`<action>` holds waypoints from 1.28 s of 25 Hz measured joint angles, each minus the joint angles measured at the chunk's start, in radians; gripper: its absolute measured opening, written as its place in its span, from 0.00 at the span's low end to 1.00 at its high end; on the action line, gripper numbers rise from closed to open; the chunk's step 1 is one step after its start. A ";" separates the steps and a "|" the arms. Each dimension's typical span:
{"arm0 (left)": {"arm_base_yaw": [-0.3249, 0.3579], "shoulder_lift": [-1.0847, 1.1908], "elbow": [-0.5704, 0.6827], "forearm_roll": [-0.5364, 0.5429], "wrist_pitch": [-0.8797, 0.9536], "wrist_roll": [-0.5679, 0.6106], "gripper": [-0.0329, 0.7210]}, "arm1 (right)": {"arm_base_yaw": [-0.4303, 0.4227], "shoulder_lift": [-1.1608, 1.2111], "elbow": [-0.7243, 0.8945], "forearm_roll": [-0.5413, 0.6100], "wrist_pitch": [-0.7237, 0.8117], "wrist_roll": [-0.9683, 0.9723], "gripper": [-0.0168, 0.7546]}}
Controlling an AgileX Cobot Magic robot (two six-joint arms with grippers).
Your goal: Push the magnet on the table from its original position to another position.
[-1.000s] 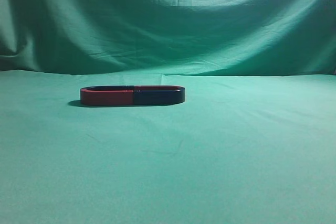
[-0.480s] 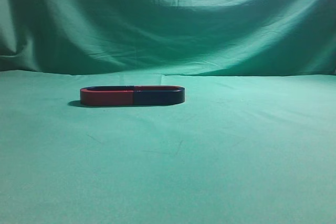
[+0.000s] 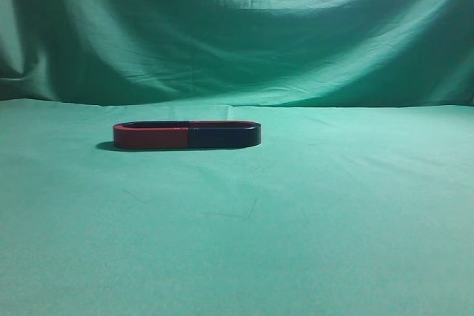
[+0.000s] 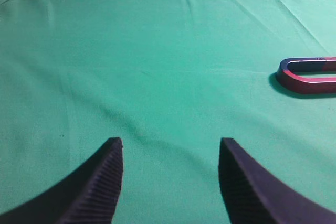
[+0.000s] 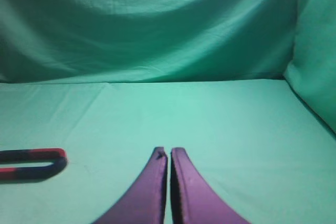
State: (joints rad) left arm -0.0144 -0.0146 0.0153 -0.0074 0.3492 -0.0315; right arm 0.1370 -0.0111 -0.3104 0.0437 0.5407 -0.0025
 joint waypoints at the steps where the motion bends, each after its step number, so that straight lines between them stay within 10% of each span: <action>1: 0.000 0.000 0.000 0.000 0.000 0.000 0.54 | -0.014 -0.002 0.044 0.002 -0.042 0.000 0.02; 11: 0.000 0.000 0.000 0.000 0.000 0.000 0.54 | -0.029 -0.002 0.335 0.002 -0.287 -0.004 0.02; 32: 0.000 0.000 0.000 0.000 0.000 0.000 0.54 | -0.031 -0.002 0.337 -0.003 -0.149 -0.002 0.02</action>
State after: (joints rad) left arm -0.0144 -0.0146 0.0153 -0.0074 0.3492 -0.0315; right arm 0.1060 -0.0130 0.0268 0.0402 0.3920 -0.0045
